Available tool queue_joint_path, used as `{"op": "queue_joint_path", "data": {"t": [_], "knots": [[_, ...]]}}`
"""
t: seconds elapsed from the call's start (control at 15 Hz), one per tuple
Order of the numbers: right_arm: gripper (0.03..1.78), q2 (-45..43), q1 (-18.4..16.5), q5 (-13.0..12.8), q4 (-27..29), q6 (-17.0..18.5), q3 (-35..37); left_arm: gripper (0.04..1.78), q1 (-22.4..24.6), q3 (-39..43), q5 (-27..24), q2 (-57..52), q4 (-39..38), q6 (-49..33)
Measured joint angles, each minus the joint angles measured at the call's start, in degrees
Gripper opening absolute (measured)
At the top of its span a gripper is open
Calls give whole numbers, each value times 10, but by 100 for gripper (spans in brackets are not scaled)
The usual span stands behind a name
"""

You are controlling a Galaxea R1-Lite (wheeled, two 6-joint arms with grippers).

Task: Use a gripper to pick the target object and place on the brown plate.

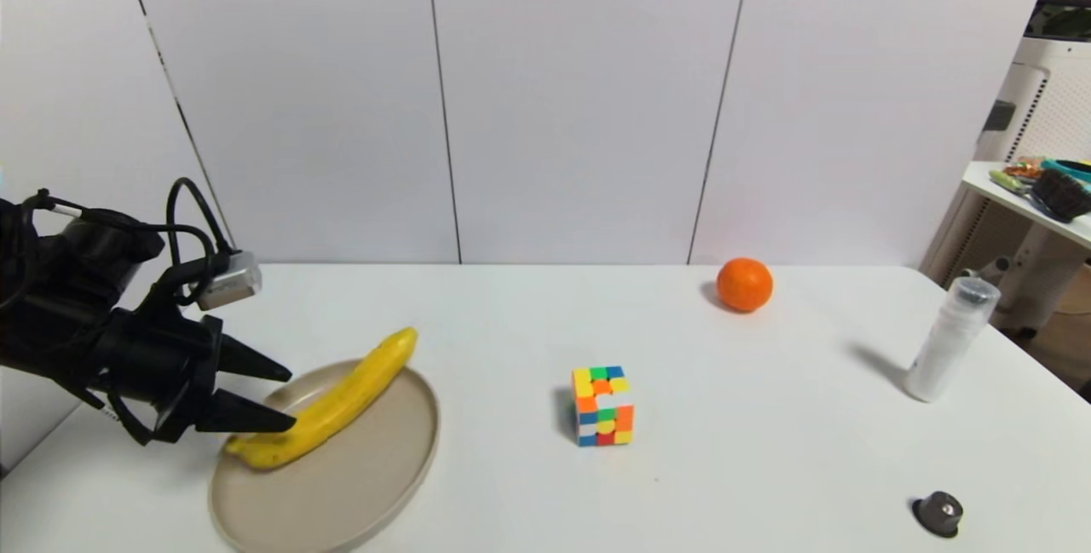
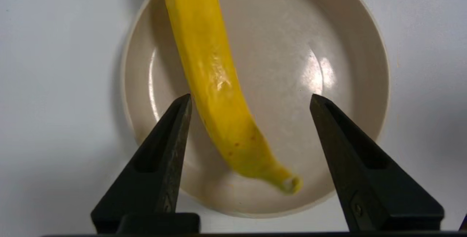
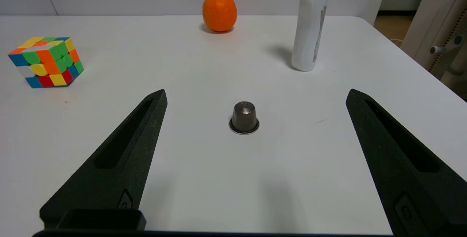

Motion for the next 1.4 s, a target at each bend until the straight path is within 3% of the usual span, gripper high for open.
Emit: {"op": "queue_joint_path", "data": {"t": [0.33, 0.6, 0.8, 1.0, 1.13, 1.4], "knots": [[169, 0, 0, 0, 0, 0, 0, 144, 0, 32, 0, -84, 1, -26], [169, 0, 0, 0, 0, 0, 0, 154, 0, 137, 2, -224, -13, -103], [169, 0, 0, 0, 0, 0, 0, 160, -1, 250, 3, -362, -77, -183], [169, 0, 0, 0, 0, 0, 0, 163, -8, 377, 18, -508, -195, -295], [169, 0, 0, 0, 0, 0, 0, 165, -29, 451, 75, -601, -282, -375], [169, 0, 0, 0, 0, 0, 0, 167, -85, 562, 324, -769, -420, -451]]}}
